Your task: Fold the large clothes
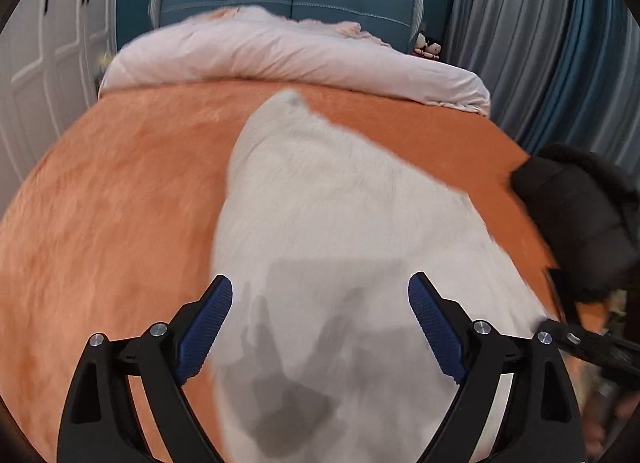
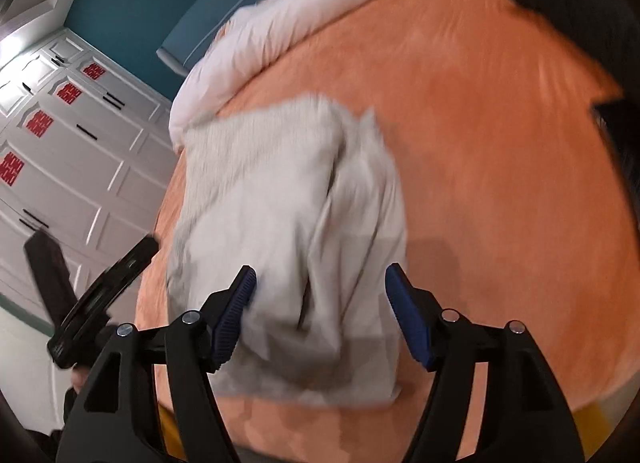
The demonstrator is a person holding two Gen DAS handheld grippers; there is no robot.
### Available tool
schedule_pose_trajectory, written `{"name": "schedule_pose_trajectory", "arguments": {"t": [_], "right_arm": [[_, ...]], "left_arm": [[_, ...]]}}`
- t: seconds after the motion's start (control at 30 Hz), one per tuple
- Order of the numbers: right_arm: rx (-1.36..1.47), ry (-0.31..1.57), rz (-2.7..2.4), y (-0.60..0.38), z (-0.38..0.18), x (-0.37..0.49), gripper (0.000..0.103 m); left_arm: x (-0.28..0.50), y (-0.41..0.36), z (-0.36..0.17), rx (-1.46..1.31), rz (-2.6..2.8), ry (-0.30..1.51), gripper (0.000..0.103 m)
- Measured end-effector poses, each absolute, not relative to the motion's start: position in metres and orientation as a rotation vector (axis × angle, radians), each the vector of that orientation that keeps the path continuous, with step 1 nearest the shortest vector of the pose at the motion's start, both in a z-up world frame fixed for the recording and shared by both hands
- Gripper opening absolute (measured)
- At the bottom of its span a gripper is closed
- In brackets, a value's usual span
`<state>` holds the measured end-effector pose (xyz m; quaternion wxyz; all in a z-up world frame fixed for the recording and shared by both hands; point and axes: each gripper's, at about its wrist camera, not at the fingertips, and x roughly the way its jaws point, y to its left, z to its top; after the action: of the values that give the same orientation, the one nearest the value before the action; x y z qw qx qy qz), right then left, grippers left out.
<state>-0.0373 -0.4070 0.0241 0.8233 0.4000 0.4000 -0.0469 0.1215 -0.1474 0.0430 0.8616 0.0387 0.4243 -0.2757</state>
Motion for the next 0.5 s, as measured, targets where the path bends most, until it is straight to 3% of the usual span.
{"name": "schedule_pose_trajectory", "arguments": {"t": [0.03,0.07,0.1,0.2,0.33,0.5], "right_arm": [[0.867,0.852,-0.086,-0.402,0.020,-0.039,0.064],[0.882,0.853,-0.067,-0.397,0.016,-0.038,0.050],[0.894,0.856,-0.054,-0.392,0.015,-0.035,0.028],[0.888,0.807,-0.070,-0.387,0.031,-0.036,0.007],[0.863,0.729,-0.050,-0.372,0.064,-0.062,0.003],[0.833,0.956,-0.159,-0.353,-0.010,-0.062,0.005]], "left_arm": [[0.114,-0.137,0.041,0.076,-0.580,0.912,0.087],[0.103,-0.122,0.035,0.072,-0.581,0.953,0.087],[0.096,-0.113,0.029,0.079,-0.574,0.984,0.087],[0.081,-0.088,0.003,0.076,-0.503,1.093,0.087],[0.077,-0.075,-0.007,0.028,-0.458,1.119,0.090],[0.077,-0.087,-0.020,0.097,-0.446,1.132,0.094]]}}
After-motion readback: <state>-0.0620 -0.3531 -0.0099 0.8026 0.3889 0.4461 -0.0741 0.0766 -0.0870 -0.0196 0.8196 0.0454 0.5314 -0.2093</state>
